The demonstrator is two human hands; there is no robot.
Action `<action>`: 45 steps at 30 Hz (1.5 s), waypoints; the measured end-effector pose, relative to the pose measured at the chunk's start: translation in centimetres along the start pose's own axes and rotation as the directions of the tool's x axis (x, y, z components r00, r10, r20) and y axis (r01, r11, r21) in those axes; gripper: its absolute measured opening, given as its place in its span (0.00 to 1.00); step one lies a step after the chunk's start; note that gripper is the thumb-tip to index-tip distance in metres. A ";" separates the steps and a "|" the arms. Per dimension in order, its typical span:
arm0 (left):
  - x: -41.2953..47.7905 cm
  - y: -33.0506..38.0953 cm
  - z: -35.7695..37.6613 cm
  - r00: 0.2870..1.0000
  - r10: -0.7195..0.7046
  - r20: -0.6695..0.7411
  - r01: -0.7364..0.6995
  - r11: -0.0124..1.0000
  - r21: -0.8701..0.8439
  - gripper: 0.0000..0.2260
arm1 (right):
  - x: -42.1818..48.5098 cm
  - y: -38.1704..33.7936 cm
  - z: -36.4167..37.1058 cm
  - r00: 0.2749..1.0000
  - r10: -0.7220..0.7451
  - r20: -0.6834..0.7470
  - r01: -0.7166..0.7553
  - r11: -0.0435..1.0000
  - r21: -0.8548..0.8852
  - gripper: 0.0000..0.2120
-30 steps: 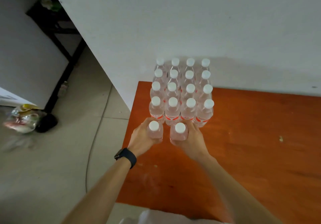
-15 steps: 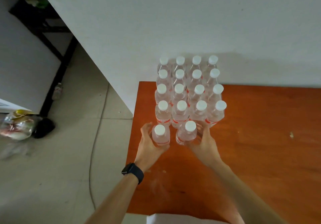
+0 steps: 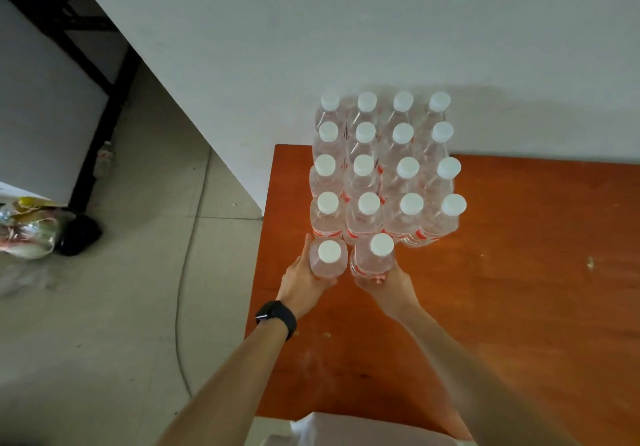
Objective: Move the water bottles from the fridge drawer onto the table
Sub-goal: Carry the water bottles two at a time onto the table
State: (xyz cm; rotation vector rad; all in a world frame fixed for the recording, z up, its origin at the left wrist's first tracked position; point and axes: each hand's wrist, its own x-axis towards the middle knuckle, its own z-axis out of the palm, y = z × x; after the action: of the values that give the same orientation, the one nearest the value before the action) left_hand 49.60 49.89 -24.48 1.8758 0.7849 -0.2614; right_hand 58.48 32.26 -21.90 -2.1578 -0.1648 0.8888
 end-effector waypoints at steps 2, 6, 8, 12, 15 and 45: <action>0.5 0.6 0.2 1.000 0.026 -0.011 -0.026 1.000 0.018 0.31 | 0.2 -0.1 0.1 1.000 -0.002 -0.008 0.002 1.000 0.009 0.37; 0.7 1.4 0.3 0.998 0.054 -0.028 -0.053 0.998 0.036 0.28 | 0.4 -0.5 0.3 1.000 -0.021 -0.006 0.021 0.999 0.033 0.36; 0.8 0.9 0.2 1.000 0.023 -0.021 -0.023 0.999 0.034 0.25 | 0.4 -0.7 0.6 1.000 -0.028 -0.002 0.028 0.999 0.039 0.36; 1.1 0.2 -0.3 1.000 0.002 0.001 -0.002 0.997 0.078 0.20 | 0.6 -0.8 0.8 1.000 -0.014 0.010 0.014 0.998 0.055 0.36; 1.1 0.2 -0.5 1.000 0.007 0.005 -0.008 0.996 0.085 0.20 | 0.5 -1.0 0.9 1.000 -0.004 -0.001 0.004 0.999 0.053 0.37; -13.0 12.0 14.9 0.969 0.067 0.239 -0.195 0.800 0.567 0.21 | -21.2 14.4 -16.4 0.975 -0.020 -0.222 0.003 0.997 -0.076 0.20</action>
State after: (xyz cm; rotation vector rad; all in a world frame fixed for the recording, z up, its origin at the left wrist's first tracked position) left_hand 49.70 28.56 -15.46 2.4248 0.4445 -0.6632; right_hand 50.84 4.13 -13.14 -2.3058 -0.0999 0.6363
